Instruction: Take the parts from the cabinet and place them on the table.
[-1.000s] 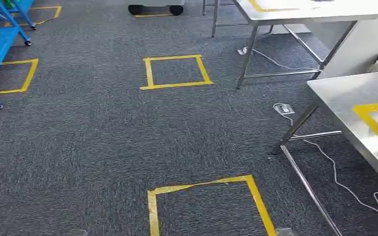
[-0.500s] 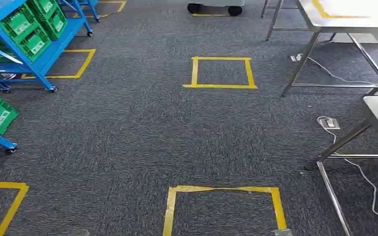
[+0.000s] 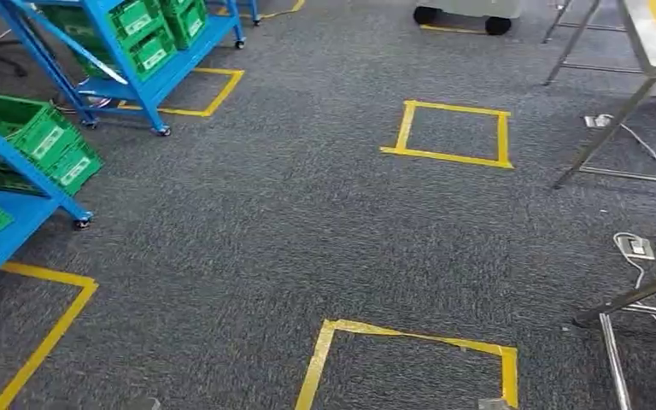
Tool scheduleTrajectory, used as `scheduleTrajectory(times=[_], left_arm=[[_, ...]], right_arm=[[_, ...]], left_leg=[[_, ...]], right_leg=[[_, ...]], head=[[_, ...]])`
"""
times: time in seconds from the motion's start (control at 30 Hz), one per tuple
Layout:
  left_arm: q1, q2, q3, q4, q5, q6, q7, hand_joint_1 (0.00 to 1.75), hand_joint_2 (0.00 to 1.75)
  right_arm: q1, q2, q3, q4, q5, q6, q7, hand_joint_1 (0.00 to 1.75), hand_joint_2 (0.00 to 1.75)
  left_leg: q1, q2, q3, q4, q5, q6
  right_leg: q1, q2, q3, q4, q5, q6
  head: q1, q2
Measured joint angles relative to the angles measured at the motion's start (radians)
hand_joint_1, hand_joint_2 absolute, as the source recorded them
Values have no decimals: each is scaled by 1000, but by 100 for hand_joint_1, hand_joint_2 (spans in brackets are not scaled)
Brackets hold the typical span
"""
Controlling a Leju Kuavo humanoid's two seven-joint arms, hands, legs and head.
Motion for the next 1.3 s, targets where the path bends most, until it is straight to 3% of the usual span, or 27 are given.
scheduleTrajectory(times=[0.03,0.1,0.13,0.2,0.23,0.27,0.33,0.37,0.4,0.53,0.57,0.6,0.63,0.7,0.73,0.77,0.83,0.87,0.9,0.97,1.03,1.07,1.1,1.17,1.23,1.27,1.3], left_arm=[[2,0,0,0,0,0,0,0,0],[4,2,1,0,0,-2,0,0,0],[0,2,1,0,0,-3,-1,0,0],[-4,2,1,0,-2,-6,-2,0,0],[-3,2,1,0,-3,-11,-2,0,0],[-1,2,1,0,-3,-12,-3,0,0],[1,1,1,0,-3,-15,-5,0,0],[0,1,1,0,-3,-16,-8,0,0],[-1,2,1,0,-3,-18,-11,0,0],[7,2,1,1,-3,-18,-13,0,0],[8,4,1,1,-3,-18,-13,0,0],[7,3,1,1,-4,-17,-13,0,0],[1,2,1,1,-5,-16,-13,0,0],[-4,0,0,1,-6,-16,-13,0,0],[-3,0,0,1,-6,-15,-13,0,0],[0,1,0,1,-6,-15,-13,0,0],[5,2,1,1,-6,-12,-13,0,0],[4,2,1,1,-6,-12,-13,0,0],[3,0,1,1,-7,-12,-13,0,0],[-5,0,0,1,-11,-11,-13,0,0],[-1,0,1,2,-12,-11,-13,0,0],[2,0,1,2,-13,-11,-13,0,0],[2,2,1,2,-13,-11,-13,0,0],[-5,3,1,2,-13,-11,-13,0,0],[-7,2,1,2,-13,-11,-13,0,0],[-4,1,1,2,-13,-12,-13,0,0],[-2,1,1,2,-14,-12,-13,0,0]], right_arm=[[-3,0,0,0,0,0,0,0,0],[-6,0,0,0,2,-4,-3,0,0],[-4,0,0,0,3,-6,-3,0,0],[4,0,0,0,5,-8,-5,0,0],[5,0,0,0,6,-9,-6,0,0],[4,0,0,0,6,-11,-7,0,0],[3,0,0,0,6,-13,-10,0,0],[3,0,0,0,6,-13,-11,0,0],[4,0,0,0,5,-13,-11,0,0],[1,0,-1,0,5,-14,-14,0,0],[0,1,-1,0,5,-15,-14,0,0],[1,0,-2,0,5,-16,-16,0,0],[3,0,-2,0,5,-16,-17,0,0],[4,0,-3,0,5,-16,-17,0,0],[4,0,-3,0,5,-16,-17,0,0],[4,0,-4,0,5,-16,-17,0,0],[3,0,-5,0,5,-16,-17,0,0],[3,0,-5,0,5,-16,-17,0,0],[3,0,-5,0,5,-17,-17,0,0],[3,0,-6,0,4,-18,-17,0,0],[-3,0,-6,0,5,-18,-18,0,0],[-7,0,-6,0,5,-18,-18,0,0],[-10,0,-6,0,5,-18,-18,0,0],[-8,0,-6,0,5,-18,-18,0,0],[-3,0,-6,0,5,-18,-18,0,0],[-2,0,-6,0,5,-18,-18,0,0],[-1,0,-6,0,5,-18,-18,0,0]], left_leg=[[1,-14,4,-4,3,8],[7,-33,5,-6,7,23],[7,-44,4,-6,8,29],[4,-73,2,-6,8,33],[3,-90,3,-5,8,33],[3,-107,4,-5,8,33],[4,-138,8,-4,7,31],[6,-152,9,-4,5,28],[0,-164,5,2,3,21],[9,-210,-12,1,13,-3],[9,-183,-14,7,5,-6],[1,-119,-29,41,-16,-10],[2,-86,-69,115,-53,-15],[4,-65,-158,278,-112,-18],[5,-64,-184,319,-115,-20],[5,-64,-185,314,-93,-20],[6,-53,-127,184,2,-18],[5,-20,-84,93,50,-17],[-4,39,-56,45,49,-19],[-9,28,-48,24,25,8],[-5,-4,-48,21,18,22],[-2,-18,-34,18,17,31],[-1,-22,-28,16,17,38],[0,-49,-26,17,15,45],[0,-83,-21,17,10,49],[0,-100,-16,17,6,49],[1,-115,-8,17,1,48]], right_leg=[[-2,-11,6,-1,-3,8],[-7,85,-23,61,-48,17],[-7,110,-62,145,-92,16],[-5,125,-144,312,-157,14],[-4,126,-169,350,-157,12],[-4,127,-164,327,-127,10],[-7,143,-98,168,-29,5],[-10,175,-60,81,12,4],[-15,231,-40,31,12,3],[-12,195,-27,21,7,-11],[-17,178,-21,13,11,-17],[-15,167,-16,9,9,-23],[-12,149,-13,7,7,-28],[-8,114,-8,7,-1,-34],[-7,99,-4,7,-6,-34],[-7,87,2,7,-11,-33],[-9,61,19,7,-23,-28],[-9,49,30,7,-31,-24],[-1,39,25,6,-41,-15],[7,17,40,0,-59,-4],[5,6,73,2,-58,7],[1,17,69,6,-66,13],[-4,72,56,38,-82,15],[-6,117,-31,191,-136,18],[-5,124,-126,317,-194,19],[-5,125,-146,319,-188,17],[-5,126,-147,284,-154,15]], head=[[-2,0],[8,0],[8,0],[11,0],[11,0],[11,0],[11,0],[12,0],[12,0],[10,0],[11,0],[1,0],[-2,0],[-2,0],[-1,0],[-2,0],[-2,0],[-2,0],[-2,0],[0,0],[2,0],[2,0],[3,0],[6,0],[7,0],[8,0],[7,0]])
